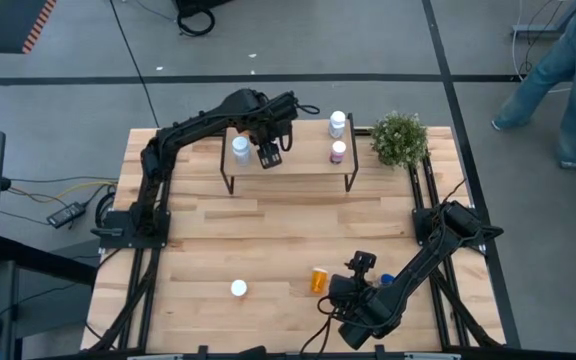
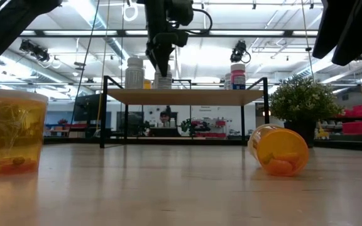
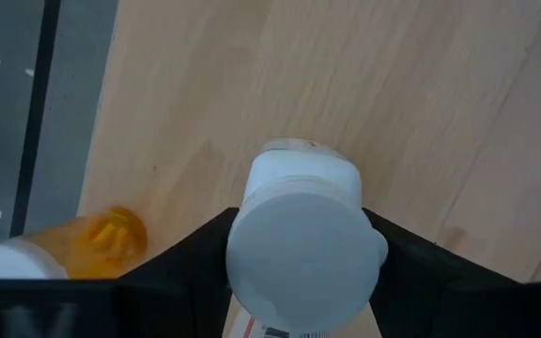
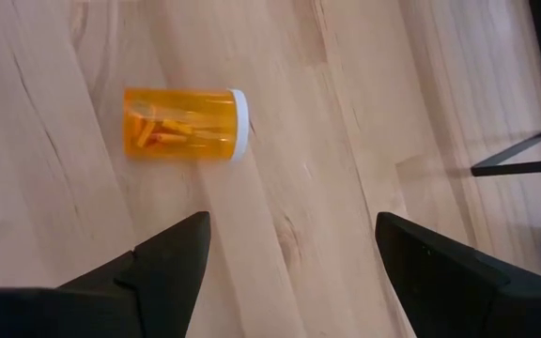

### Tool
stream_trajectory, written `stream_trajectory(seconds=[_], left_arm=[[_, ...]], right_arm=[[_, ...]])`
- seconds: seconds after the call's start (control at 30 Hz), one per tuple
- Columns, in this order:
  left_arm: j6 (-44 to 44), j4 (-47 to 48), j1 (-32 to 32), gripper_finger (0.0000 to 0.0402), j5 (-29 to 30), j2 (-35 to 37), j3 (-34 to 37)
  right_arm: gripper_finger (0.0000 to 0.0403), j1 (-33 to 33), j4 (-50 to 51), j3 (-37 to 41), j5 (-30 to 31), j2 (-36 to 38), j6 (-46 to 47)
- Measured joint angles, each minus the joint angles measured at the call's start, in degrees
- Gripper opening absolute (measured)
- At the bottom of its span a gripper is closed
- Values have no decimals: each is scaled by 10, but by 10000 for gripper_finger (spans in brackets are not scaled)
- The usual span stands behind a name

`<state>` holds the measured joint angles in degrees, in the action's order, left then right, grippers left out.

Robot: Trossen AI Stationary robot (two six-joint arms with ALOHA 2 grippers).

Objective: Pick and place medicine bottles onto shelf by color
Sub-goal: Put the white pill bottle on the shelf

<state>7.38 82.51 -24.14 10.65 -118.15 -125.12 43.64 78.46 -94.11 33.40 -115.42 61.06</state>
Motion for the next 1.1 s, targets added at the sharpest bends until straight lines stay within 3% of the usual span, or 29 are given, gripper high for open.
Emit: stream_trajectory(seconds=[0.3,0.7,1.1], left_arm=[[8,1,0,229,12,0,-25],[8,25,0,232,12,2,-37],[19,-1,15,222,44,60,-37]], right_arm=[[312,0,0,0,0,0,2],[312,0,0,0,0,0,3],[312,-4,-5,0,2,0,3]])
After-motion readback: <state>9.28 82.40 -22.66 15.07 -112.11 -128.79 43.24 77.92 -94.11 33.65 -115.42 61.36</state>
